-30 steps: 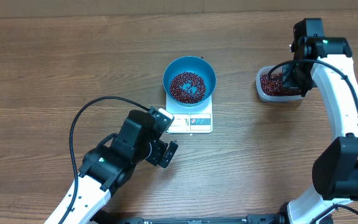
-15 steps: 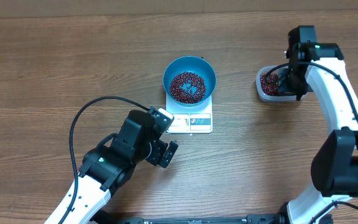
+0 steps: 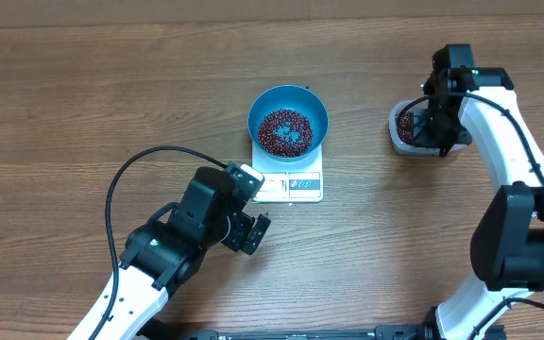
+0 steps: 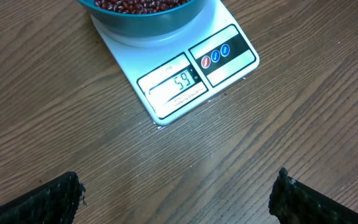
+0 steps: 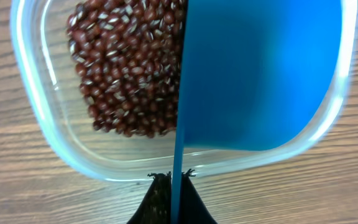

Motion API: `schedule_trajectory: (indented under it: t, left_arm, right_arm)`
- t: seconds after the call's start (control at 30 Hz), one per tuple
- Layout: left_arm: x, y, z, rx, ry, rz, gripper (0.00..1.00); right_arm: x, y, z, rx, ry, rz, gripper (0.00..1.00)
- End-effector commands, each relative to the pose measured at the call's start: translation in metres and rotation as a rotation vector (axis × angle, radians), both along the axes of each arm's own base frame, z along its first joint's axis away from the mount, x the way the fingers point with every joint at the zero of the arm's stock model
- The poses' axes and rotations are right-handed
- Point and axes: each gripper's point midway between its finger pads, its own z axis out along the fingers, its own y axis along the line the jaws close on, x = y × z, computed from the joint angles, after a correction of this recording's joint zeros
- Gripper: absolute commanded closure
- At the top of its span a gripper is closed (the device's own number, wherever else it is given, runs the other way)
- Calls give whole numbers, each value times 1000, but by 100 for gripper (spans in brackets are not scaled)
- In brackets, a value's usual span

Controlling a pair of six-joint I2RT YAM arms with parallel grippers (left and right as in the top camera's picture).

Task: Scoop item into bowl and weigh 150g on scale
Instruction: 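Scoop beans again from the tub with the right gripper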

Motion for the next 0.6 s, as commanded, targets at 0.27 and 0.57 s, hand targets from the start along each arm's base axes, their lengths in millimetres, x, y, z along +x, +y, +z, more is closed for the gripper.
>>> schedule_trajectory:
  t: [0.27, 0.57]
  left_arm:
    - [0, 0, -1, 11, -6, -10, 0]
    - [0, 0, -1, 11, -7, -9, 0]
  right_arm:
    - [-4, 36, -17, 206, 42, 93, 96]
    - [5, 53, -12, 323, -4, 120, 96]
